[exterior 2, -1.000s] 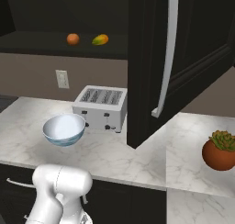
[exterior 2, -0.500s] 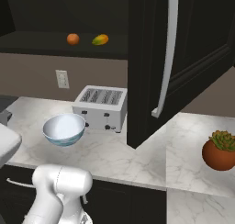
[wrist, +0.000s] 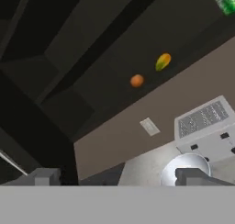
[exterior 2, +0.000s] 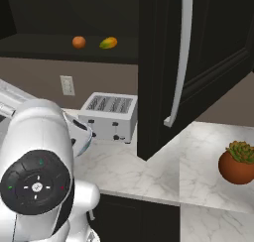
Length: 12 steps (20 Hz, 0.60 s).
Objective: Open the cabinet. Pick the tangerine and mango from the cabinet and place them into the bowl. Then close the cabinet.
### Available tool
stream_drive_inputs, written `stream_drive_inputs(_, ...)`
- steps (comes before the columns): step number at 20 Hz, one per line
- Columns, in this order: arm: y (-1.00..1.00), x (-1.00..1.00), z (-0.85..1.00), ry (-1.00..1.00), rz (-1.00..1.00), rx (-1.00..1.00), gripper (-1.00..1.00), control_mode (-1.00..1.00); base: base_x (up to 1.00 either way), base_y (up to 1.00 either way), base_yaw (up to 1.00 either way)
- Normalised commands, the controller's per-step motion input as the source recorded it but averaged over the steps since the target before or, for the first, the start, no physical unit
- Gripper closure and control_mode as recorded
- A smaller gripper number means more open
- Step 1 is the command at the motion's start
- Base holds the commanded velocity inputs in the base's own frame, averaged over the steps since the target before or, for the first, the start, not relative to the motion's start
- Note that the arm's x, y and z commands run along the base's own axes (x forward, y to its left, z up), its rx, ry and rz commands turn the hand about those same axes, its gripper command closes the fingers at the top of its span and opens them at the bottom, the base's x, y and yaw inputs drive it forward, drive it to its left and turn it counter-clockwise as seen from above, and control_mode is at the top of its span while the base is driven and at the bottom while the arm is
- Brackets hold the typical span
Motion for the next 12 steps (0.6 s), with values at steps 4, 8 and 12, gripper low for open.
stream_drive_inputs(4,1.0,0.92,-0.71,0.0,0.15,-0.14,-1.0,-1.0,0.0,0.0,0.0)
stream_drive_inputs(8,0.99,0.87,-0.24,0.0,0.08,-0.04,-1.0,-1.0,0.0,0.0,0.0)
stream_drive_inputs(12,0.79,0.72,0.0,0.07,0.15,0.0,-1.0,-1.0,0.0,0.0,0.0)
